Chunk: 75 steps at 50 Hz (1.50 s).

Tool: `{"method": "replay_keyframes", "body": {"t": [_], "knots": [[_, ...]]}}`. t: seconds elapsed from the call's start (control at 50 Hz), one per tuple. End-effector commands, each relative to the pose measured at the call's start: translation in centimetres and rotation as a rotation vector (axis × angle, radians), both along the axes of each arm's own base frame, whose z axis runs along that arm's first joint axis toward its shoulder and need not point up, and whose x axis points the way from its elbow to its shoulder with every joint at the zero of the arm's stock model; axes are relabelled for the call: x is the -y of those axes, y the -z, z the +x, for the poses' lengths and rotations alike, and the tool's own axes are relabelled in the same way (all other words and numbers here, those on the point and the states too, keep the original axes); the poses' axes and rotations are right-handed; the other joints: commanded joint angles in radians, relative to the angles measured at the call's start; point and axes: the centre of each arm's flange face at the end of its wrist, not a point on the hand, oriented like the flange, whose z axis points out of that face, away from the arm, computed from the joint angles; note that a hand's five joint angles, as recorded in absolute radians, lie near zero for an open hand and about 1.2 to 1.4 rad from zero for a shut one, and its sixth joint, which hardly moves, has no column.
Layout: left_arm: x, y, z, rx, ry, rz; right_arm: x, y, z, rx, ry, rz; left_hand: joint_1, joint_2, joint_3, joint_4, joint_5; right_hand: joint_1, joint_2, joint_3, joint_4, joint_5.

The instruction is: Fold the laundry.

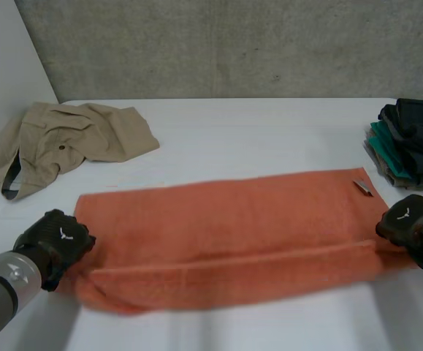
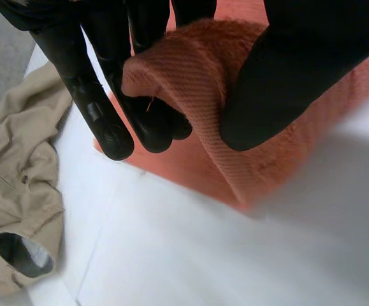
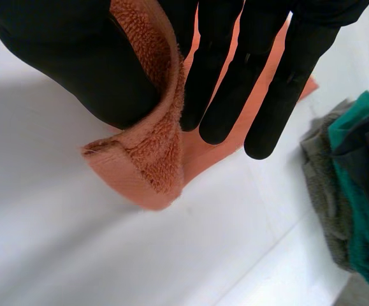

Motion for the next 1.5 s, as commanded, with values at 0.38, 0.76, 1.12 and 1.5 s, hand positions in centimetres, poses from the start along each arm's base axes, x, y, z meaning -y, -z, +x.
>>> {"method": "replay_keyframes", "body": {"t": [0.38, 0.76, 1.12, 1.5], "knots": [[13.1, 3.1, -6.6, -0.108, -0.016, -0.391, 14.6, 4.9, 5.6, 0.201, -0.041, -0.513, 0.251, 0.195, 0.199, 0.194, 0.247, 0.254, 0.214, 0.203, 0.196, 0.196], [12.5, -0.1, -7.8, -0.300, -0.085, -0.434, 14.9, 4.1, 4.8, 0.475, 0.090, -0.470, -0.964, -1.020, -1.016, -1.021, -0.969, -0.968, -1.008, -1.019, -1.025, -1.026], [8.8, -1.0, -6.8, -0.478, -0.111, -0.361, 9.3, 4.9, -1.8, 0.514, 0.186, -0.117, -0.958, -1.014, -1.010, -1.015, -0.963, -0.638, -0.678, -0.689, -0.695, -0.696], [8.0, -2.4, -6.6, -0.520, -0.107, -0.376, 12.2, 5.2, -9.0, 0.277, 0.356, -0.283, -0.958, -1.014, -1.010, -1.015, -0.963, 0.254, 0.214, 0.203, 0.196, 0.196]]}}
